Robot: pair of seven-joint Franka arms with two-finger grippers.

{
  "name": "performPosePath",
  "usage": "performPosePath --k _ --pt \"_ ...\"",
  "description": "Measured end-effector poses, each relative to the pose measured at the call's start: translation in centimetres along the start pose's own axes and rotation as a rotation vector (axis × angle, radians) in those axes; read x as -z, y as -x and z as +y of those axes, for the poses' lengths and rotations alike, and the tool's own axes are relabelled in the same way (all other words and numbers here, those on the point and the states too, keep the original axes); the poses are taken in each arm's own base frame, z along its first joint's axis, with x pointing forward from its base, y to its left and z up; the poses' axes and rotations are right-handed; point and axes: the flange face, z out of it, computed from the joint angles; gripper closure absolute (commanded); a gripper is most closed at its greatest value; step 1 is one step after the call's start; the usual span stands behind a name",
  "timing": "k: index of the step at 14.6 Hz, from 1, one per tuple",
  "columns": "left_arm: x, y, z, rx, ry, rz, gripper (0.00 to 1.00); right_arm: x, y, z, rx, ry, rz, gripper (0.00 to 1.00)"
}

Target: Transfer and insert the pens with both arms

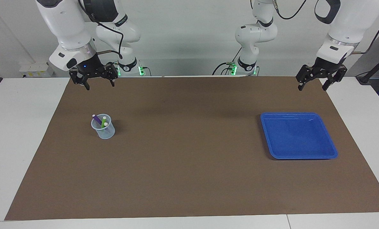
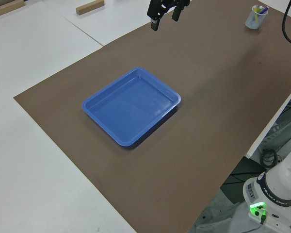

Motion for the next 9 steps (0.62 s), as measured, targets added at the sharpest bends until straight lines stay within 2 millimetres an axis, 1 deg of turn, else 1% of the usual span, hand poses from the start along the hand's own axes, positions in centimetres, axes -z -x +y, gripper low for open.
performPosePath --k 9 --pt "-0.02 -0.03 0.07 0.03 0.0 0.0 0.0 0.0 0.0 0.01 -0.002 0.0 0.0 0.0"
